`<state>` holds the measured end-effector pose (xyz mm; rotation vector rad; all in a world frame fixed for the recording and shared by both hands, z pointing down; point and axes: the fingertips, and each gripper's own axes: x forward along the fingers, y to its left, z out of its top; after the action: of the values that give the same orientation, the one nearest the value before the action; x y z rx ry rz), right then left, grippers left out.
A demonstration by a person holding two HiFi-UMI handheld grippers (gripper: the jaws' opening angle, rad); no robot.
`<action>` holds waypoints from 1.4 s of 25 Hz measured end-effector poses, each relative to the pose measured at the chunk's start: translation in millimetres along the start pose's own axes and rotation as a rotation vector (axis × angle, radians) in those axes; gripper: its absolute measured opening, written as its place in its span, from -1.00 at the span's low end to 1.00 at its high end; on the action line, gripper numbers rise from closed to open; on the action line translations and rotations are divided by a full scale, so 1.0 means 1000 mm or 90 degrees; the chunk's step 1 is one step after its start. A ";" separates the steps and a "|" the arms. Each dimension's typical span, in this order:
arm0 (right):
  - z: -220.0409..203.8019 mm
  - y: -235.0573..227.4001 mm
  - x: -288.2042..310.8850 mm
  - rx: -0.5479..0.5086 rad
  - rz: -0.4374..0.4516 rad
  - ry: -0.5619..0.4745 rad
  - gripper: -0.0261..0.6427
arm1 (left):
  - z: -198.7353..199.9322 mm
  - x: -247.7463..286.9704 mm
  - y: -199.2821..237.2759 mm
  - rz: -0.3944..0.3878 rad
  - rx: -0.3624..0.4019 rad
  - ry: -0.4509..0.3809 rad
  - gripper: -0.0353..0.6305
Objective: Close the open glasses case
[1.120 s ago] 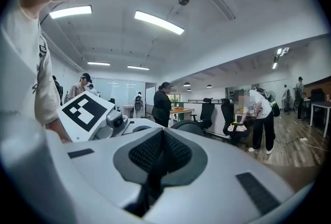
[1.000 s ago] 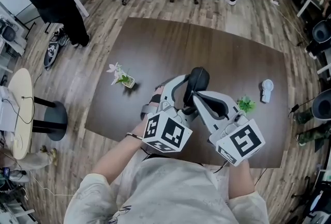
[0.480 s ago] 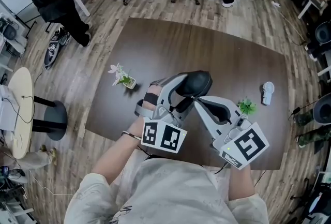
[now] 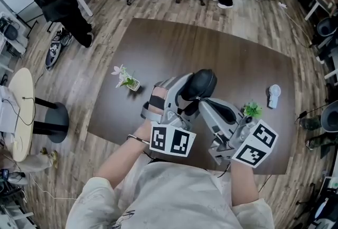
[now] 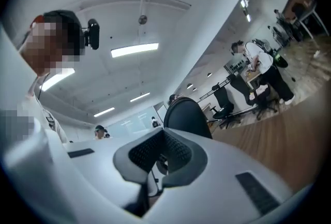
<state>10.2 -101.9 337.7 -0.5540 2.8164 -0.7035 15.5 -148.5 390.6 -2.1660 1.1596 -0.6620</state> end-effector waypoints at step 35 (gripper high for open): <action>0.007 0.002 -0.017 -0.403 -0.133 0.167 -0.92 | -0.024 -0.029 -0.005 0.020 0.128 -0.005 -0.17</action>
<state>26.9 -96.6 332.0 -0.9179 3.2466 0.1311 -11.9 -127.9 406.0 -1.9771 1.0727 -0.7227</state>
